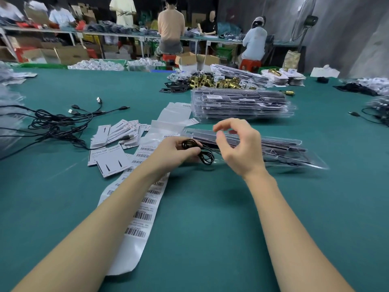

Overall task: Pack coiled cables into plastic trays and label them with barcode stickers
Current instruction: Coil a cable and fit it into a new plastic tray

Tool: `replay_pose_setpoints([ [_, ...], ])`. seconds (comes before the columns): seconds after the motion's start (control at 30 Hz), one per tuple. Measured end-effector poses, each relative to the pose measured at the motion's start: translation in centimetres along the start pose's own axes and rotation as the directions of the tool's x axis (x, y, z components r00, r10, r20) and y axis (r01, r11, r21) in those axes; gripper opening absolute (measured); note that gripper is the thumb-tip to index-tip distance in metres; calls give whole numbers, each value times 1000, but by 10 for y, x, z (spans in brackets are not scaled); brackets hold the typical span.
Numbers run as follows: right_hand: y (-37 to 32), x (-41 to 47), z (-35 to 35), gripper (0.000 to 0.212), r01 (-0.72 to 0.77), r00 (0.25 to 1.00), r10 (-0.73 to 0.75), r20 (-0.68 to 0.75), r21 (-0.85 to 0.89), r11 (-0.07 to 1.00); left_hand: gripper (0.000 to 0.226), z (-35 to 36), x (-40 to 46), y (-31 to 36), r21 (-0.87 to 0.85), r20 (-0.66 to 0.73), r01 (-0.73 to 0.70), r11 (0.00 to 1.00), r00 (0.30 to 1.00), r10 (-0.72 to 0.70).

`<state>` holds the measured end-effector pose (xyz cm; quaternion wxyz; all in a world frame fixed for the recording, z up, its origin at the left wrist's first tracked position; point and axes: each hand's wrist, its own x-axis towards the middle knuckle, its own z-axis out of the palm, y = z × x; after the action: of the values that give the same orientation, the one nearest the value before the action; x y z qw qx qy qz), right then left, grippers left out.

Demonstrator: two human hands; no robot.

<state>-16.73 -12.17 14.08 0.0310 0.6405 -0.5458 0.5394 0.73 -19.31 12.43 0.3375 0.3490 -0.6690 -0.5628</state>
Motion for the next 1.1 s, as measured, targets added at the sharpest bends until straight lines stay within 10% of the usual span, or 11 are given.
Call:
replay_pose_setpoints([
  [0.1,-5,-20,-4,12,50,985,-57,-164,-43,998,14,2,1,0,-54,-73,29,998,997,-33],
  [0.43,-16,-56,6,48,-46,956,168,239,-445,894,13,16,4,2,19,-218,114,993,970,-108],
  [1.1,-14,-58,13,55,61,873,302,382,-702,709,16,26,3,-4,708,-117,-202,677,911,395],
])
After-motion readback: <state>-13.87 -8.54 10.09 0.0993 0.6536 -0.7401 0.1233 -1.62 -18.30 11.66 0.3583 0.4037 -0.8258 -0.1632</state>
